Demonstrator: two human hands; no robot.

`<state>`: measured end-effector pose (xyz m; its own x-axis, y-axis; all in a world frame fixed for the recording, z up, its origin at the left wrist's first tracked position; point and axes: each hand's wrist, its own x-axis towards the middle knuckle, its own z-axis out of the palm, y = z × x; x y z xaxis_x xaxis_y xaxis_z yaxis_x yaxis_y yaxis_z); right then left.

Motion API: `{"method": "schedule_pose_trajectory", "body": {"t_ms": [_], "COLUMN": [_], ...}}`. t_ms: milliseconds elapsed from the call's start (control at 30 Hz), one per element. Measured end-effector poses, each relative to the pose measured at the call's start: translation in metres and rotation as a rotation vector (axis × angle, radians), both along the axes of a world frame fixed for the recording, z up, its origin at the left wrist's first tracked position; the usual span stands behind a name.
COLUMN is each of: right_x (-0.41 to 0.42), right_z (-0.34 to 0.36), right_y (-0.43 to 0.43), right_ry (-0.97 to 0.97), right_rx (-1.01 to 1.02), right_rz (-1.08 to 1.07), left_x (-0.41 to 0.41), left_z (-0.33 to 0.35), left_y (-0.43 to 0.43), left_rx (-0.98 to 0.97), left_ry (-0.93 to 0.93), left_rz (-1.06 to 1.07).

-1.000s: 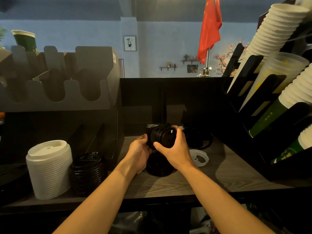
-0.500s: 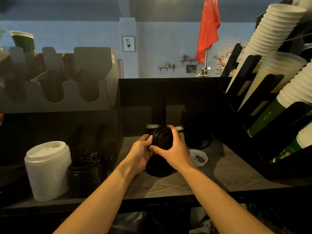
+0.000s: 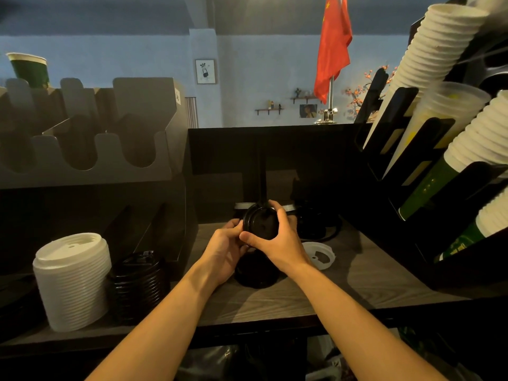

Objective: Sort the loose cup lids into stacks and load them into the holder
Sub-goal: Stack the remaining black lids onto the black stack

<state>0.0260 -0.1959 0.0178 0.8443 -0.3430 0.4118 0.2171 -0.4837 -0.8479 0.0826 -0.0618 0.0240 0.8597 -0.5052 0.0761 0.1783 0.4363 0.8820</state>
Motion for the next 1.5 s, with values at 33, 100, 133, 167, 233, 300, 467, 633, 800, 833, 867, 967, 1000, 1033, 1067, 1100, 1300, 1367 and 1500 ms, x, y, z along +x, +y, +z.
{"method": "schedule_pose_trajectory", "body": {"t_ms": [33,100,133,167,233,300,467,633,800,833,867,967,1000,1033,1067,1100,1300,1367,1500], "right_x": [0.0,0.002,0.004,0.005,0.008,0.009,0.009,0.007,0.007,0.007,0.007,0.008,0.007,0.007,0.007,0.007,0.008,0.008,0.005], "right_z": [0.0,0.001,0.0,0.0,0.0,0.001,0.007,0.012,0.009,0.009,0.008,0.008,0.008,0.008,0.007,0.007,0.01,0.009,0.008], "right_y": [-0.001,-0.002,-0.003,-0.003,-0.002,-0.003,-0.007,-0.008,-0.006,-0.005,-0.005,-0.006,-0.006,-0.006,-0.006,-0.006,-0.009,-0.008,-0.006], "right_ry": [0.007,0.008,-0.004,-0.023,-0.062,-0.088,-0.069,-0.079,-0.013,-0.001,0.007,0.016,0.018,0.02,0.02,0.013,-0.071,-0.066,-0.039], "right_rx": [0.057,0.19,0.232,0.267,0.358,0.466,0.787,0.903,0.847,0.839,0.835,0.855,0.861,0.859,0.849,0.84,0.891,0.88,0.814], "right_rz": [0.045,0.119,0.127,0.123,0.097,0.081,0.105,0.121,0.205,0.224,0.236,0.247,0.248,0.246,0.238,0.23,0.188,0.198,0.211], "left_x": [0.001,0.003,0.004,0.004,0.004,0.002,0.011,0.02,0.022,0.022,0.021,0.018,0.015,0.012,0.01,0.009,0.015,0.012,0.012], "left_z": [0.0,0.001,0.001,0.002,0.003,0.004,0.001,-0.004,-0.004,-0.004,-0.004,-0.003,-0.001,0.0,0.001,0.002,-0.004,-0.003,-0.003], "left_y": [0.0,0.001,0.002,0.002,0.002,0.001,0.003,0.002,-0.002,-0.002,-0.003,-0.001,0.0,0.0,0.0,0.0,-0.001,-0.001,-0.002], "left_rx": [-0.006,-0.039,-0.055,-0.062,-0.07,-0.096,-0.145,-0.139,-0.165,-0.169,-0.171,-0.149,-0.134,-0.123,-0.123,-0.117,-0.043,-0.04,-0.057], "left_ry": [0.005,0.03,0.046,0.059,0.077,0.105,0.166,0.182,0.184,0.178,0.173,0.144,0.117,0.088,0.069,0.059,0.031,0.021,0.047], "left_rz": [0.012,0.03,0.039,0.051,0.082,0.107,0.174,0.173,0.207,0.208,0.206,0.176,0.158,0.143,0.14,0.146,0.211,0.228,0.23]}}
